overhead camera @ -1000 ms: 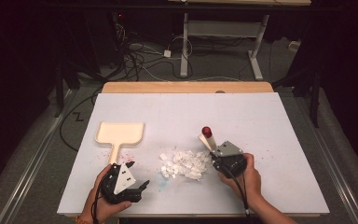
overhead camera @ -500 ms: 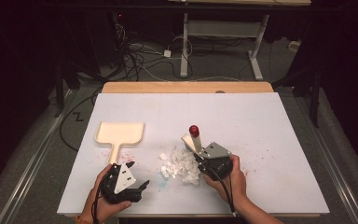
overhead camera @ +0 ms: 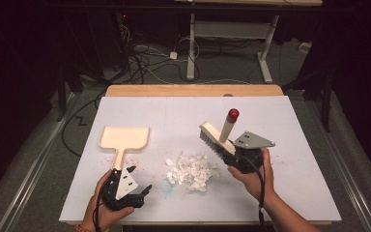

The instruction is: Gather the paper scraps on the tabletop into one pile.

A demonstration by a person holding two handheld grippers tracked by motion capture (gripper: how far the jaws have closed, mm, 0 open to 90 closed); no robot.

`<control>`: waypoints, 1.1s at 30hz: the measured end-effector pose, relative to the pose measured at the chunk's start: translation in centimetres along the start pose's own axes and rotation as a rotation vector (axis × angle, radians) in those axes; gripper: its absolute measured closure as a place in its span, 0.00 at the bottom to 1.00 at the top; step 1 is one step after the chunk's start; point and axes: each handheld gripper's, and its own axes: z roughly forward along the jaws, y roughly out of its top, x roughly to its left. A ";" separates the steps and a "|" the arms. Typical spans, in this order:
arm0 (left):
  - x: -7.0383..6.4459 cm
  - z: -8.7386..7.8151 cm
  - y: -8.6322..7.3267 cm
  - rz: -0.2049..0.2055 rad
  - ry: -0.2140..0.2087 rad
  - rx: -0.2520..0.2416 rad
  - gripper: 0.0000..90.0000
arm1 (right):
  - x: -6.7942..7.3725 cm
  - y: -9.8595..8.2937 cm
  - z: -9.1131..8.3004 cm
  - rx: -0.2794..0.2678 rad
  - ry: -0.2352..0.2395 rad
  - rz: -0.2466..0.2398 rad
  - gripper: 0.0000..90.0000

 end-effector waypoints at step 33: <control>1.3 -0.2 -0.5 -0.119 0.061 -0.002 0.23 | 7.2 -2.6 4.5 0.156 0.247 0.049 0.75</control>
